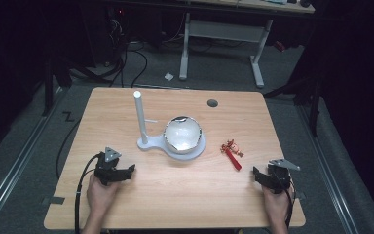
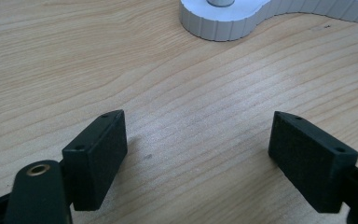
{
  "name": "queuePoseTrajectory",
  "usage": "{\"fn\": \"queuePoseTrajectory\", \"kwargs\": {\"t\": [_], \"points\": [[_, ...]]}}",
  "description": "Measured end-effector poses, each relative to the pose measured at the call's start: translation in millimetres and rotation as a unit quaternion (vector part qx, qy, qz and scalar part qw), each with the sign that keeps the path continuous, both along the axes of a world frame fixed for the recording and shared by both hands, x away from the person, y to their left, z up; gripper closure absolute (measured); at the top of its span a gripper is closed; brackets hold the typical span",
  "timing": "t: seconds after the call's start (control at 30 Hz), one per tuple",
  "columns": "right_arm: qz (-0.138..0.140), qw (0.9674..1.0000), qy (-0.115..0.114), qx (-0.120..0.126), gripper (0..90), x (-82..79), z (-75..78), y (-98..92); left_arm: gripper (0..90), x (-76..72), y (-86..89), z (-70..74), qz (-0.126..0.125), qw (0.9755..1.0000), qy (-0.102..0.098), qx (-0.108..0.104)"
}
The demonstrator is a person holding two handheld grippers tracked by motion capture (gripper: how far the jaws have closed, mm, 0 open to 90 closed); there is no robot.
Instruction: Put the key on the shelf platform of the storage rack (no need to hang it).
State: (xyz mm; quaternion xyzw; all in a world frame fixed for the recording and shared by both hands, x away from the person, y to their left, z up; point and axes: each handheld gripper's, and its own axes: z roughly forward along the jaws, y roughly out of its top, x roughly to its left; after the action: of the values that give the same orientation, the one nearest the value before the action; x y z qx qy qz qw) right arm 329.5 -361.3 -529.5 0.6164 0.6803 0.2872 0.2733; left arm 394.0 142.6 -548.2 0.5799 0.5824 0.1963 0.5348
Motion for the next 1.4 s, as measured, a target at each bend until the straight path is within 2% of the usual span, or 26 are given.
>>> {"fn": "queuePoseTrajectory", "kwargs": {"t": [0.6,0.7,0.77,0.87,0.97,1.0,1.13,1.23,1.4], "points": [[0.0,1.0,-0.001,-0.003,35.2,0.4,-0.1,0.6,19.7,0.0,0.2,0.1,-0.001,1.0,0.001,0.0],[-0.001,1.0,0.003,-0.001,34.6,0.3,0.3,1.6,19.7,0.0,0.2,0.1,-0.001,1.0,0.001,0.001],[0.001,0.9999,0.014,-0.002,34.7,0.4,2.4,2.4,19.7,0.0,0.3,0.1,-0.001,1.0,0.001,0.0],[0.007,0.9999,0.014,-0.007,34.9,-0.2,3.2,3.6,19.7,0.0,0.3,0.2,-0.001,1.0,0.001,0.0],[0.012,0.9999,0.009,0.001,34.8,-1.1,5.2,5.1,19.7,0.0,0.3,0.2,-0.001,1.0,0.001,0.0],[0.016,0.9998,0.007,0.012,34.2,-1.5,8.5,7.0,19.7,0.0,0.4,0.2,-0.001,1.0,0.002,0.001],[0.029,0.9995,-0.009,0.012,34.0,-1.7,14.9,11.6,19.7,0.0,0.4,0.2,-0.001,1.0,0.002,0.0],[0.042,0.9987,-0.019,0.021,33.6,0.6,21.7,16.1,19.7,-0.1,0.4,0.2,-0.001,1.0,0.002,0.001],[0.063,0.9975,-0.023,0.023,32.5,6.0,28.8,24.4,19.7,0.0,0.4,0.3,-0.001,1.0,0.002,0.0]]}}
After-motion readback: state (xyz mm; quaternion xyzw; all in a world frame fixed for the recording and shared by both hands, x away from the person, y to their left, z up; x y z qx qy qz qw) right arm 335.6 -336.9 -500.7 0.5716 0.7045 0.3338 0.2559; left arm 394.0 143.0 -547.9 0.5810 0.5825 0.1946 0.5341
